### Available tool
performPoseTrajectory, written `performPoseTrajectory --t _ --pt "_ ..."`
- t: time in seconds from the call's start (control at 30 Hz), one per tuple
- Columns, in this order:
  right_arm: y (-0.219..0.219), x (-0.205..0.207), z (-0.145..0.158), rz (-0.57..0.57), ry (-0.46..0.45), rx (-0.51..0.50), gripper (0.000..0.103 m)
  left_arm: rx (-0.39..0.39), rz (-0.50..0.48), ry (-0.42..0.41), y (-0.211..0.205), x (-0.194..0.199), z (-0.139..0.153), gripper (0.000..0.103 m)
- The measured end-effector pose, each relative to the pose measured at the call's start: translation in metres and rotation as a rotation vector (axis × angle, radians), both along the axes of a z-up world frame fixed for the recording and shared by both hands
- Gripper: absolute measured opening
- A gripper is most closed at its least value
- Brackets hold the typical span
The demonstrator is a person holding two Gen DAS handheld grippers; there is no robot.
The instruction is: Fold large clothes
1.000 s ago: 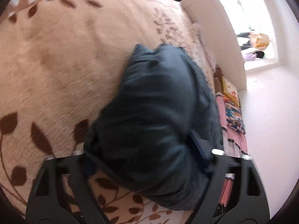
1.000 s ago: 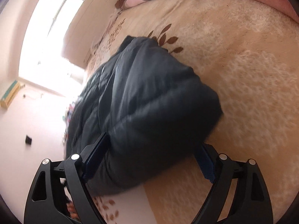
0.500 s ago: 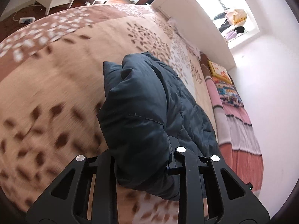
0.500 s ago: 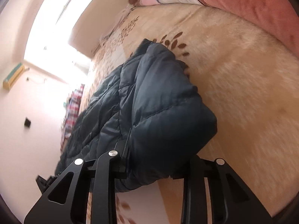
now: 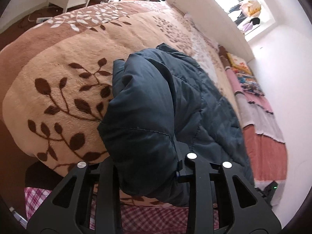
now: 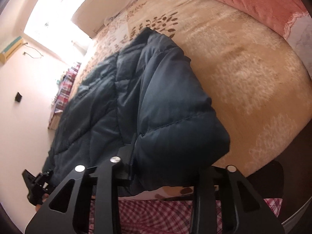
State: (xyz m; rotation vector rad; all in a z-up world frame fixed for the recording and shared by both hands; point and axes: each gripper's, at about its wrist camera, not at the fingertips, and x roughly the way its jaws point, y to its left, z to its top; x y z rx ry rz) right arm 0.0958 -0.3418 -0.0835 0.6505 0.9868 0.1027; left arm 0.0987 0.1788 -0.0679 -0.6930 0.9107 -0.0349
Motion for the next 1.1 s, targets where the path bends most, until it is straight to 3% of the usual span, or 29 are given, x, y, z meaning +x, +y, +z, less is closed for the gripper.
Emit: performPoseTrajectory --t 0.03,0.17,0.33,0.5,0.57,0.8,0.93,1.1 --pt "-0.001 0.001 -0.002 -0.008 0.02 -0.004 0.047 0.006 0.008 0.009 0.001 -0.002 -0.001 0.035" --pt "-0.013 -0.005 0.003 -0.028 0.074 0.06 0.056 0.03 0.031 0.036 -0.001 -0.004 -0.002 0.047" --pt "-0.024 -0.03 0.039 -0.043 0.056 -0.086 0.058 0.017 0.03 0.037 0.001 -0.004 -0.006 0.058" --pt "-0.003 -0.034 0.076 0.033 -0.034 -0.221 0.026 0.083 -0.001 0.026 -0.01 -0.003 -0.003 0.063" --pt "0.019 -0.02 0.082 0.113 -0.069 -0.178 0.017 0.073 0.004 0.021 -0.009 -0.003 -0.003 0.064" --pt "0.136 0.064 0.1 0.394 -0.161 -0.214 0.016 0.051 0.023 0.032 -0.008 -0.004 -0.005 0.066" --pt "0.191 0.112 0.1 0.469 -0.163 -0.277 0.016 0.072 0.018 0.043 -0.01 -0.004 -0.005 0.066" --pt "0.223 0.177 0.071 0.475 -0.089 -0.335 0.016 0.086 0.01 0.049 -0.011 -0.003 -0.004 0.066"
